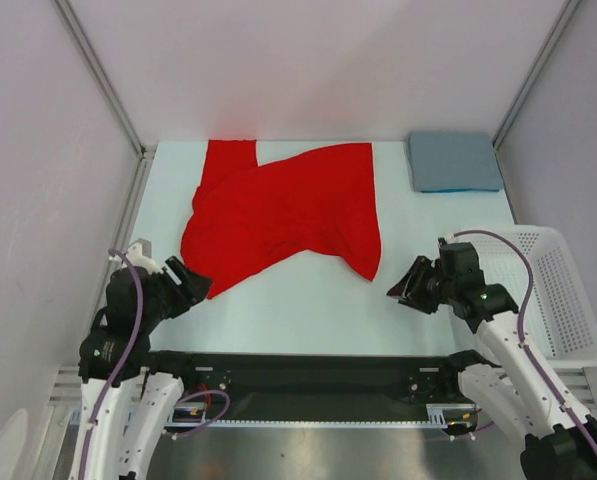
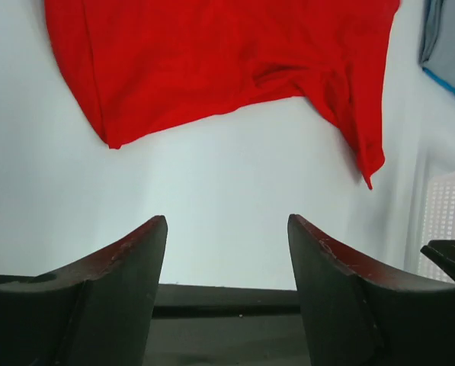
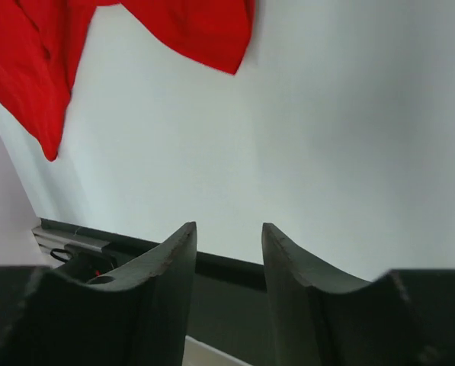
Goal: Fold and stack the t-shirts
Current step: Flatten the tshirt out
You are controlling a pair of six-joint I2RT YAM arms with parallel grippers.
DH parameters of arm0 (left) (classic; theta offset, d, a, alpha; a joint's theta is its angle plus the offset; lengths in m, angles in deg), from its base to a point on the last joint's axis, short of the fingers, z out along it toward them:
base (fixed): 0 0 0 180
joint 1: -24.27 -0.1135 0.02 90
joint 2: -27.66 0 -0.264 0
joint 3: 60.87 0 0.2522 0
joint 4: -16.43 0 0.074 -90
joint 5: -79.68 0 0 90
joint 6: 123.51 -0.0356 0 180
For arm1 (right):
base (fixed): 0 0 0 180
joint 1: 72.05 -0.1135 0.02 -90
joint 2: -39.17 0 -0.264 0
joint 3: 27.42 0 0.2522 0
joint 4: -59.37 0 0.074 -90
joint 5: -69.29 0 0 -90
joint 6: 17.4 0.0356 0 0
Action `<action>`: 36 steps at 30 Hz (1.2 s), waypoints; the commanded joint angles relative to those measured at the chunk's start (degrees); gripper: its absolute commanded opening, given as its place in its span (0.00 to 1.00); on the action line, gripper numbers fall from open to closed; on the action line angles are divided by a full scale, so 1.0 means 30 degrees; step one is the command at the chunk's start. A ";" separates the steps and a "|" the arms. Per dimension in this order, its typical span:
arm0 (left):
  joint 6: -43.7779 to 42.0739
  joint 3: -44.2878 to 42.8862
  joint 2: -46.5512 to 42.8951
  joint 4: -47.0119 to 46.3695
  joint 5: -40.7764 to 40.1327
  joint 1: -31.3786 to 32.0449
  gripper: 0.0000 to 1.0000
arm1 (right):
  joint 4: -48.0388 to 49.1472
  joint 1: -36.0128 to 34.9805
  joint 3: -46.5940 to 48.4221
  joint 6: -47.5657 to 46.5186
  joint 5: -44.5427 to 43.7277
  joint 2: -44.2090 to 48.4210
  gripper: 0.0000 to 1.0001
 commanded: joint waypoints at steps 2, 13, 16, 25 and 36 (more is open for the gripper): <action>0.0780 -0.0244 0.0923 -0.0899 -0.0868 -0.0036 0.72 | 0.1036 0.0444 0.1883 -0.1876 -0.0019 -0.0722 0.49; -0.1702 -0.1237 0.9797 -0.7228 0.1385 -0.0094 0.73 | 0.5991 0.0212 0.6891 -0.0941 0.1007 -1.1585 0.70; -0.3285 -0.2584 1.2523 -0.7173 0.1274 -0.0357 0.69 | 0.5434 0.0211 0.7454 -0.0416 0.0247 -1.2765 0.64; -0.4554 -0.3234 1.6218 -0.8223 0.3436 -0.4486 0.41 | 0.5403 -0.0667 0.5701 0.0814 -0.1132 -1.2945 0.34; -0.4729 -0.2676 1.6896 -0.9984 0.4437 -0.5309 0.44 | 0.9297 -0.1078 0.1597 0.4239 -0.1012 -1.2944 0.47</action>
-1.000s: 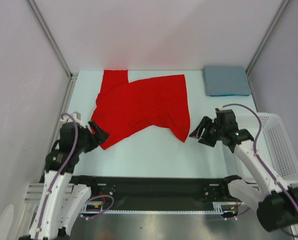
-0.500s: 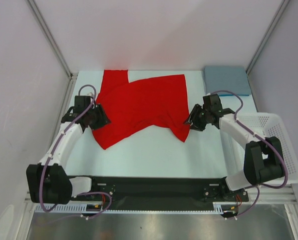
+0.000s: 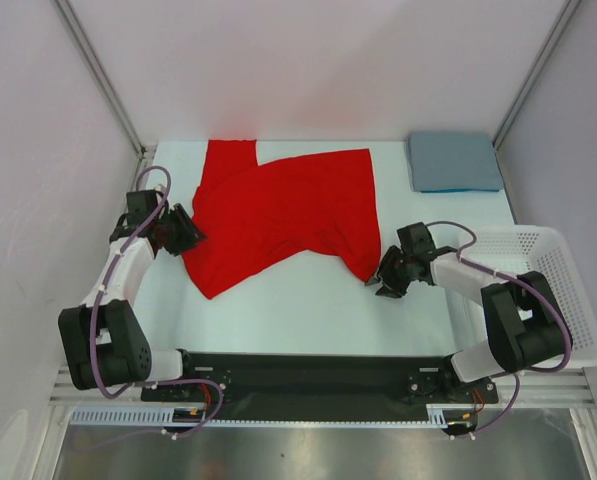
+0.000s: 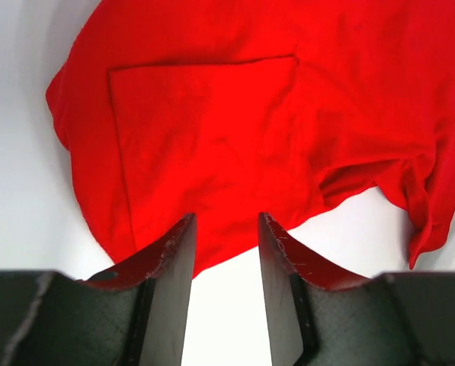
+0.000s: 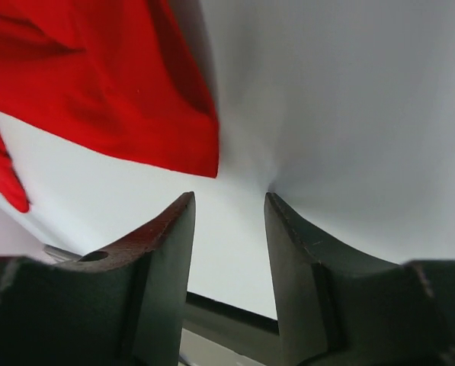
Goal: Fold and stack the t-shirts
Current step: Flatten the tshirt out
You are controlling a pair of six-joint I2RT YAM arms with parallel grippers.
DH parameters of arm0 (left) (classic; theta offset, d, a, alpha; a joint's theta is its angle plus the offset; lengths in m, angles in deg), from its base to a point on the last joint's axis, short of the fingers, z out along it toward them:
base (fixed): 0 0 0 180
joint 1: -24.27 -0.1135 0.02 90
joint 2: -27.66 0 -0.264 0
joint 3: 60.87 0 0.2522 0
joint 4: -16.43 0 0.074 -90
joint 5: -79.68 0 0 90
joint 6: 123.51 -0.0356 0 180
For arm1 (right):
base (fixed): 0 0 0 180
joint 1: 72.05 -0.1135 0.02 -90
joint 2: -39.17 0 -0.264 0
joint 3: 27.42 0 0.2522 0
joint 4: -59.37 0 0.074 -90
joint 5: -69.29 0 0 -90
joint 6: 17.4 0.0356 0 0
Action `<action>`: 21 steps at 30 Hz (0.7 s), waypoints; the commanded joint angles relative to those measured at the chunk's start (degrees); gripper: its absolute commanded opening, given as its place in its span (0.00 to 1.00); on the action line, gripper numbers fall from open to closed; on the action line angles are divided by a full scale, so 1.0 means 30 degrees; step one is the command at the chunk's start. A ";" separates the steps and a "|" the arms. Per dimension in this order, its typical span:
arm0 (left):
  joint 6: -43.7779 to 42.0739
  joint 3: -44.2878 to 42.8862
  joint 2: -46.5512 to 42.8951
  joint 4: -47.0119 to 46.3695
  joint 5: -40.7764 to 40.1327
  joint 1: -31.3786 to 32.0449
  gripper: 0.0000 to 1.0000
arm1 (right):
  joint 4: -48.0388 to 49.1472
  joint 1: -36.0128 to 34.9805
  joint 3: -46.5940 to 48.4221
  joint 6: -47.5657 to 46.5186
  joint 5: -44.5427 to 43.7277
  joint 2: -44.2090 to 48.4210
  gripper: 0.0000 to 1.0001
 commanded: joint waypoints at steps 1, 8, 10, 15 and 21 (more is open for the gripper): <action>-0.0562 0.0070 -0.0299 -0.0913 0.0306 -0.0064 0.44 | 0.2269 0.0044 -0.0174 0.1934 -0.0540 0.0133 0.47; -0.0298 0.0481 -0.0974 -0.0915 0.0451 -0.0151 0.45 | 0.4817 0.0161 -0.2808 0.6883 -0.2472 0.0779 0.52; -0.0297 0.0423 -0.1090 -0.0856 0.0480 -0.0180 0.45 | 0.5170 0.0132 -0.3133 0.8488 -0.2593 0.0720 0.53; -0.0415 0.0159 -0.1062 -0.0533 0.0451 -0.0269 0.46 | 0.5054 -0.0161 -0.3984 1.1483 -0.3706 0.0896 0.50; -0.0503 -0.0192 -0.0916 -0.0211 0.0392 -0.0386 0.47 | 0.1954 -0.1214 -0.3693 1.3858 -0.4761 0.1478 0.49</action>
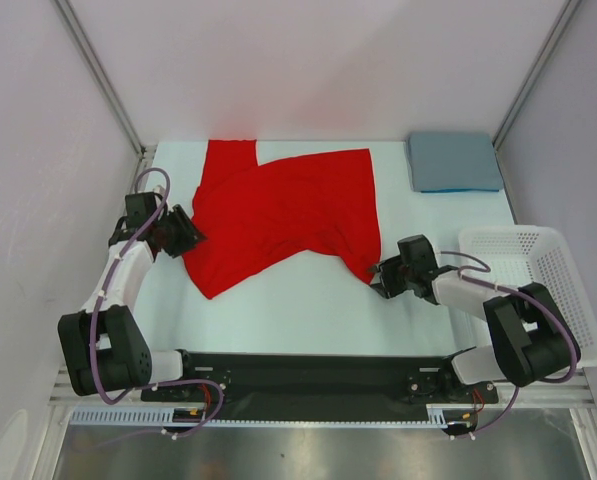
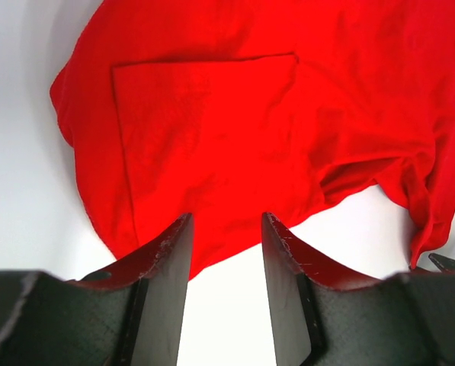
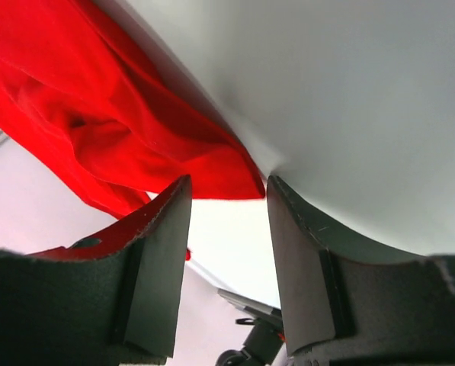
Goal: Fold and stack the t-shirts
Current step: Flatten the tshirt out
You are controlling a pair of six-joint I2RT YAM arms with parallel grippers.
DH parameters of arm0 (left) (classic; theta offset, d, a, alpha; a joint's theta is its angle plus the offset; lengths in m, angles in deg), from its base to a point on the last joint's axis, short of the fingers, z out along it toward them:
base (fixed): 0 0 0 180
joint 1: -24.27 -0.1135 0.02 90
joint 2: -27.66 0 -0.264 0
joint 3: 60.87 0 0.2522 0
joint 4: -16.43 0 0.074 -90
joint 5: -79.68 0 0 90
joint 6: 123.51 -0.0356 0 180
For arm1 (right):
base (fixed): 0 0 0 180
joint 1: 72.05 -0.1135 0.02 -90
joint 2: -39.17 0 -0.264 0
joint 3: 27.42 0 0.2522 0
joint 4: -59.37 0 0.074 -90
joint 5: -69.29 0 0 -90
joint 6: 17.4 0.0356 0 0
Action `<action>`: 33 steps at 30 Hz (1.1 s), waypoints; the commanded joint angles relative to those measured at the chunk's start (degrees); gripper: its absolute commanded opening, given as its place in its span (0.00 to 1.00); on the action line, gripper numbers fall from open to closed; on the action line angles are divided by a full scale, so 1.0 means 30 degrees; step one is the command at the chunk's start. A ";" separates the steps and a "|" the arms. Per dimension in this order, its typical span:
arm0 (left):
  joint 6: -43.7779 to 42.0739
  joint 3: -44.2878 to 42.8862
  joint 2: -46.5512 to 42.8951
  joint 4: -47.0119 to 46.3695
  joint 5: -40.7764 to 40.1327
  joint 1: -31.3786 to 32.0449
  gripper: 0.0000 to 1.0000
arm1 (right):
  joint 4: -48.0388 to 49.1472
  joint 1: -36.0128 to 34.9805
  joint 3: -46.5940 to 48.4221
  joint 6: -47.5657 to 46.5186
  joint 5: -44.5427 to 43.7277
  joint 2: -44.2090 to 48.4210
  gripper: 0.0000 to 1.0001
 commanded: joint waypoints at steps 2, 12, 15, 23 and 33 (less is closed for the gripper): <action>-0.0496 -0.0652 -0.0304 0.0000 0.0341 -0.0320 0.47 | -0.4630 -0.0655 -0.0449 0.2145 -0.2490 0.0600 0.50; -0.0525 -0.0798 0.0077 -0.0058 0.0546 -0.0496 0.47 | -0.2501 -0.1183 -0.1212 0.5192 -0.2463 -0.0274 0.47; -0.0496 -0.0827 0.0136 0.0059 0.0517 -0.0496 0.47 | -0.2090 -0.1387 -0.0889 0.5603 -0.2637 -0.1008 0.46; -0.0555 -0.0944 0.0077 0.0381 0.0137 -0.0496 0.48 | -0.2878 -0.1329 -0.0858 0.6483 -0.2989 -0.1098 0.34; -0.0408 -0.0974 0.0514 0.0441 -0.0859 -0.0496 0.65 | -0.2323 0.0015 -0.1328 0.3941 -0.2960 -0.0542 0.00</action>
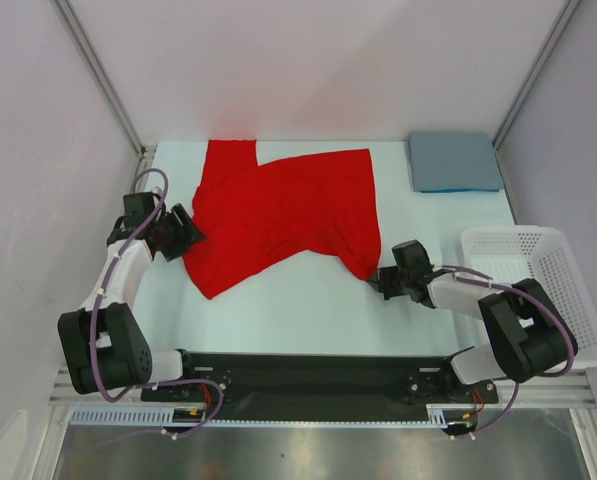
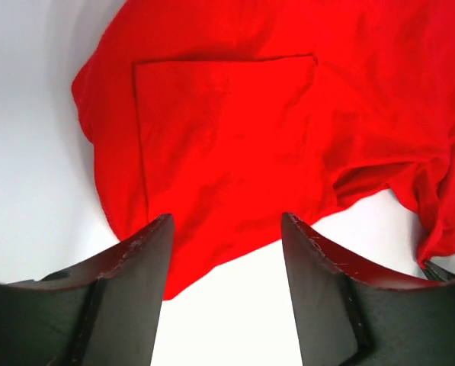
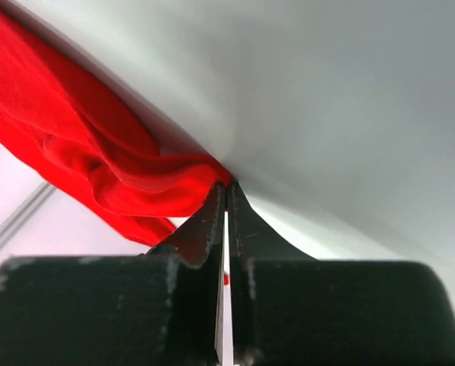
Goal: Fold and stack the t-shirts
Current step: Flatten the tshirt out
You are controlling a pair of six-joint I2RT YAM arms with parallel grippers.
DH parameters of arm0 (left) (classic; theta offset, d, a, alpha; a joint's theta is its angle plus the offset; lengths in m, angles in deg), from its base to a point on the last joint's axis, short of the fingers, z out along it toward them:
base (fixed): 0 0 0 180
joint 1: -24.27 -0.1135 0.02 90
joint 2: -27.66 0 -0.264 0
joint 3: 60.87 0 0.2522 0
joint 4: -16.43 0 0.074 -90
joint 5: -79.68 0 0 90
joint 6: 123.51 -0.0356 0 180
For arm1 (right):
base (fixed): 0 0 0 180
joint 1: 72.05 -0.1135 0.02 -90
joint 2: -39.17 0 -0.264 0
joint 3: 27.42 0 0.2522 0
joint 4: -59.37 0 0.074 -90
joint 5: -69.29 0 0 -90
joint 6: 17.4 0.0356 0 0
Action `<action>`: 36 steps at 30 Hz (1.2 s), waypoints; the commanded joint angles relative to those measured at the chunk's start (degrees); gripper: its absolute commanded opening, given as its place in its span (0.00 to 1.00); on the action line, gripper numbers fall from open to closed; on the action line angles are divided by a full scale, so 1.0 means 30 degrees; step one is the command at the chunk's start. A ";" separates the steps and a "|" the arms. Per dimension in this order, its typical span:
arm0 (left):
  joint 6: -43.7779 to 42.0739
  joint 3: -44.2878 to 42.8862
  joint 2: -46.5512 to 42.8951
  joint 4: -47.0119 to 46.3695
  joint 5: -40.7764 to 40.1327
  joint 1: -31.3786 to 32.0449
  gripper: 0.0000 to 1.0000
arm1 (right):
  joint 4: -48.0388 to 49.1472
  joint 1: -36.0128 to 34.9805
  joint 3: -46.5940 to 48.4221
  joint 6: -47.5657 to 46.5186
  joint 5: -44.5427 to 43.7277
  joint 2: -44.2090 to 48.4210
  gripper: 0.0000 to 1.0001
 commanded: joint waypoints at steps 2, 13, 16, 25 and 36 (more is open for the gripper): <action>-0.0248 -0.1206 0.0816 -0.0041 -0.0737 -0.0358 0.64 | -0.2897 0.1454 -0.0520 -0.3799 -0.1423 0.0320 0.00; -0.1917 -0.4928 0.6353 0.0250 -0.0266 -0.0769 0.35 | -0.1319 0.2423 0.0183 -0.9726 0.0130 0.1435 0.00; -0.2123 -0.4959 0.7174 0.0019 -0.0882 -0.0769 0.33 | -0.1172 0.2423 0.0273 -0.9991 0.0248 0.1406 0.00; -0.2972 -0.4491 0.7937 -0.0155 -0.1882 -0.0798 0.31 | -0.0645 0.2423 -0.0167 -0.9376 0.0599 0.1084 0.00; -0.3822 -0.5193 0.9460 -0.0801 -0.1704 -0.0769 0.37 | -0.0469 0.2453 0.0010 -0.9171 0.0834 0.0468 0.00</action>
